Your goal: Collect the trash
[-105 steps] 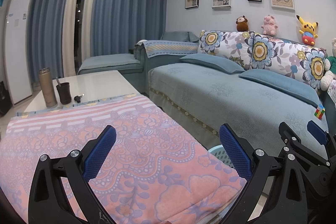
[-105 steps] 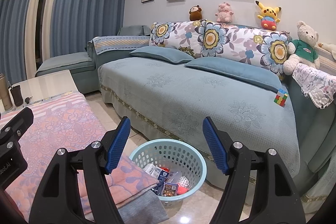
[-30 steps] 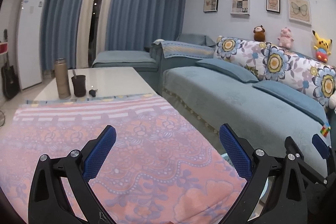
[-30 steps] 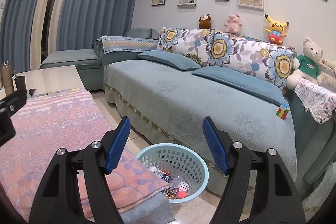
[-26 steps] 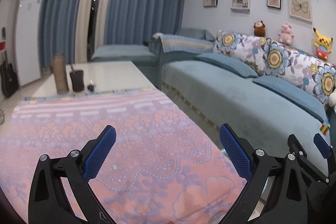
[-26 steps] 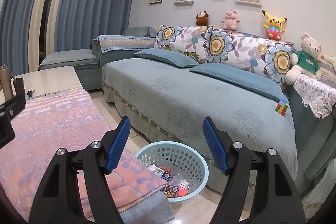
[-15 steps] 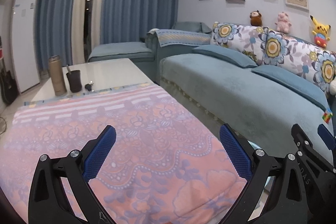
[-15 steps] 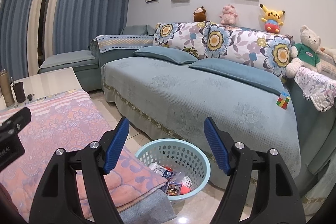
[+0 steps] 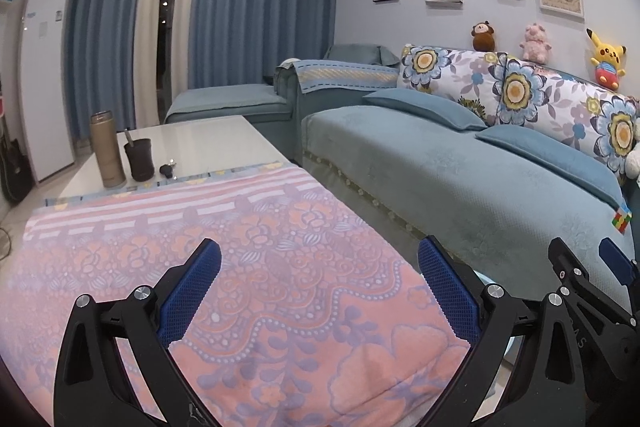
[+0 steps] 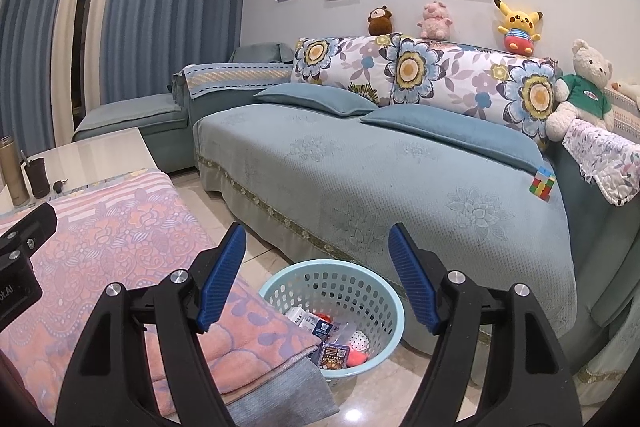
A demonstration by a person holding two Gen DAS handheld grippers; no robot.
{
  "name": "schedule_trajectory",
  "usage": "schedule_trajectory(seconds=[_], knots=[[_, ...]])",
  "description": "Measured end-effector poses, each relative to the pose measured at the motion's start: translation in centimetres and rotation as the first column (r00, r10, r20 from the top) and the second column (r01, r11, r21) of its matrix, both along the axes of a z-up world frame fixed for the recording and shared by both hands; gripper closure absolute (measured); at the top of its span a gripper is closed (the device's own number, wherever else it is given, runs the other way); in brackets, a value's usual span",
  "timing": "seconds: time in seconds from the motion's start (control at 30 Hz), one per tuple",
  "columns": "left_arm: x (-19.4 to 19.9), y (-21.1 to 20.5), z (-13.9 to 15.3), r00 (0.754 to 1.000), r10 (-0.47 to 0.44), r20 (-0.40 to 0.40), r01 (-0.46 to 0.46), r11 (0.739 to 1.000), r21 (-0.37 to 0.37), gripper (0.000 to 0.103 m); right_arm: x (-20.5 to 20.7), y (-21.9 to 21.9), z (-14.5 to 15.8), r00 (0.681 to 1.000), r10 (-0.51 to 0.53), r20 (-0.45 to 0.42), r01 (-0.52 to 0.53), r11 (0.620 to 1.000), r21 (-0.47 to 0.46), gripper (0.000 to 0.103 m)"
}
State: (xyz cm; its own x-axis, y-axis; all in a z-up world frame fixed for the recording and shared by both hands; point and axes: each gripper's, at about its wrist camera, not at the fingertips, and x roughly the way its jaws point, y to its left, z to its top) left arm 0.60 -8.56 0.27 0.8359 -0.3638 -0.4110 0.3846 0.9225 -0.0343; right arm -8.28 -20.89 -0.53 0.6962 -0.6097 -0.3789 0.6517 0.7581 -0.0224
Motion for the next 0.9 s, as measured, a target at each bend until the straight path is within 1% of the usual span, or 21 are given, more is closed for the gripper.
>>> schedule_trajectory(seconds=[0.63,0.9], knots=[[-0.05,0.08,0.05,1.0,-0.01,0.002,0.01,1.0,-0.005,0.008,0.19,0.43,-0.07,1.0,0.01,-0.004,-0.01,1.0,-0.009,0.033],[0.04,0.25,0.26,1.0,0.019,0.002,-0.019,1.0,-0.004,0.007,0.46,0.84,-0.09,1.0,0.022,-0.011,-0.023,0.999,-0.026,0.033]])
